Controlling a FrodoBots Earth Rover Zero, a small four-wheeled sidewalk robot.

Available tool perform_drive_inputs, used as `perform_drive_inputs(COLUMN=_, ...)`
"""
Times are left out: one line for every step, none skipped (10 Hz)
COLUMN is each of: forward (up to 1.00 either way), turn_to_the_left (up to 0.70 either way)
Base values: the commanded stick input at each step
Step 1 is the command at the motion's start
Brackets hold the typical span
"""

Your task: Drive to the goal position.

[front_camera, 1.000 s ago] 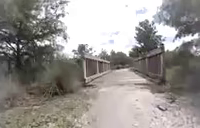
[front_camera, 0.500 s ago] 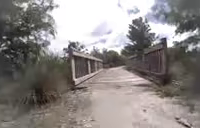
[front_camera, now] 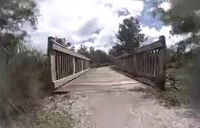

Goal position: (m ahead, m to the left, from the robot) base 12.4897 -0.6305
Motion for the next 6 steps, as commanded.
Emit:
perform_drive_inputs(forward=1.00, turn_to_the_left=0.00)
perform_drive_inputs(forward=1.00, turn_to_the_left=0.00)
perform_drive_inputs(forward=1.00, turn_to_the_left=-0.22)
perform_drive_inputs(forward=1.00, turn_to_the_left=-0.38)
perform_drive_inputs(forward=1.00, turn_to_the_left=-0.38)
perform_drive_inputs(forward=1.00, turn_to_the_left=-0.24)
